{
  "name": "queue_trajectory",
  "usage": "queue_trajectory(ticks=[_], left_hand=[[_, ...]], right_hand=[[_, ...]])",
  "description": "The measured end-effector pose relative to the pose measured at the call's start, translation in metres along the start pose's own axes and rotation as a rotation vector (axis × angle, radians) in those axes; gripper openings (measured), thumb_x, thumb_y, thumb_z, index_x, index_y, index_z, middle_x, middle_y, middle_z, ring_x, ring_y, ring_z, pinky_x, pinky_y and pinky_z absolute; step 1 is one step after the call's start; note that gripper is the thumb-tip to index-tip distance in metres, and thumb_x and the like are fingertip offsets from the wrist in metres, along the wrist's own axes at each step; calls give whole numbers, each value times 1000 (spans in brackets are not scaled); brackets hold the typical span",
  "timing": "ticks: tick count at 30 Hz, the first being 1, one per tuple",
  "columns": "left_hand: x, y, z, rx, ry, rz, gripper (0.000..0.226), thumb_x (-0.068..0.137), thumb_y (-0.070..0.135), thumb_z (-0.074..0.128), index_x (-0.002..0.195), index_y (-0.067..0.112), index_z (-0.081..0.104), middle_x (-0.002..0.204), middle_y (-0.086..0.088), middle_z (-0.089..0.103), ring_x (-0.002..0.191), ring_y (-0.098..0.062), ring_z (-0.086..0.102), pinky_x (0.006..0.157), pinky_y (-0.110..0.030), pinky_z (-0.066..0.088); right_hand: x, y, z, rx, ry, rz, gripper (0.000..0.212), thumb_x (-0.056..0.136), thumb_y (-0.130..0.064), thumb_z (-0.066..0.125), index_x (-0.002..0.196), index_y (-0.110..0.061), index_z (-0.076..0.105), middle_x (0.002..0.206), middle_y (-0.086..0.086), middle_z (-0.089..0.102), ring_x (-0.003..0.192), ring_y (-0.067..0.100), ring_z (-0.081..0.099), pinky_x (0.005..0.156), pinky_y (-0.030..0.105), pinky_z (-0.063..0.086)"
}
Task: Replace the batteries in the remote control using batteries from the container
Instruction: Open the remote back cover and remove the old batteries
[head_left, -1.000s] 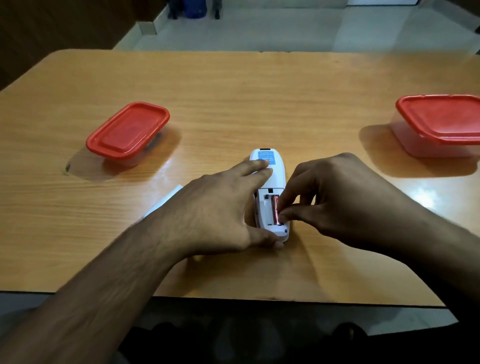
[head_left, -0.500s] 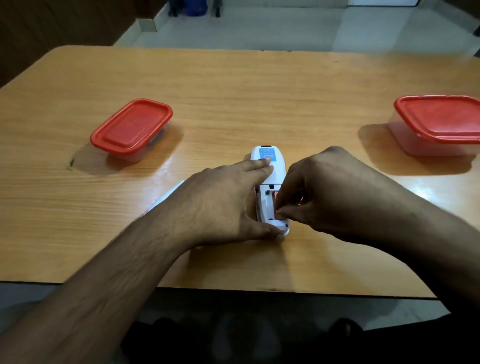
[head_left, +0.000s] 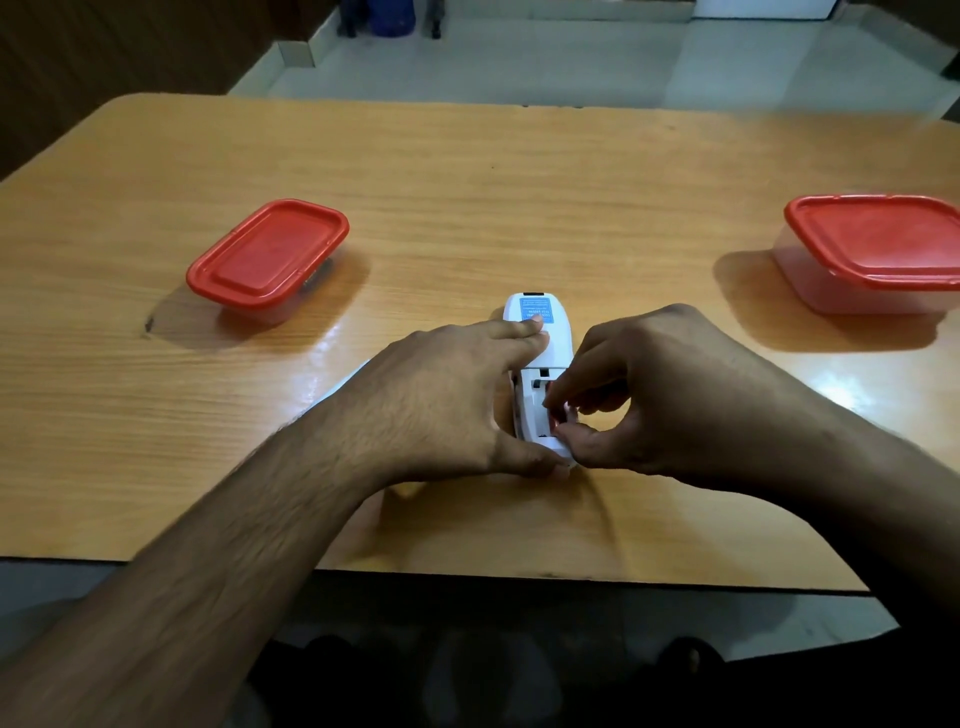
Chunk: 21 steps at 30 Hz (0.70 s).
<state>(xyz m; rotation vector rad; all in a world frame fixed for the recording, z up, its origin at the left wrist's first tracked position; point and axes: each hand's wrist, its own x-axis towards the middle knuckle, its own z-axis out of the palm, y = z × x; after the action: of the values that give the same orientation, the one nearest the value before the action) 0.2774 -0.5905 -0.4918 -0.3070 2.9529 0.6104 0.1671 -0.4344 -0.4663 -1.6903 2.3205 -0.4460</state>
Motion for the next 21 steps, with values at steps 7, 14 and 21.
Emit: queue_trajectory(ticks=[7, 14, 21], left_hand=[[-1, 1, -2, -16, 4, -3, 110, 55, 75, 65, 150, 31, 31, 157, 23, 22, 140, -1, 29, 105, -35, 43], [0, -1, 1, -25, 17, -7, 109, 55, 79, 65, 148, 35, 32, 156, 26, 21, 139, 0, 31, 102, -36, 46], [-6, 0, 5, -52, 95, -10, 98, 53, 81, 60, 139, 40, 39, 148, 22, 30, 122, -10, 51, 94, -38, 49]], right_hand=[[0, 3, 0, 115, -12, -30, 17, 75, -28, 71, 89, -29, 80, 61, -13, 67, 60, 1, 63, 56, 13, 45], [-1, 10, 0, 247, -3, -19, 13, 75, -25, 67, 81, -28, 79, 50, -14, 59, 46, 8, 53, 45, 12, 35], [-1, 13, 5, 244, 94, 91, 5, 81, -30, 74, 76, -33, 72, 62, -23, 67, 55, 0, 62, 48, 10, 40]])
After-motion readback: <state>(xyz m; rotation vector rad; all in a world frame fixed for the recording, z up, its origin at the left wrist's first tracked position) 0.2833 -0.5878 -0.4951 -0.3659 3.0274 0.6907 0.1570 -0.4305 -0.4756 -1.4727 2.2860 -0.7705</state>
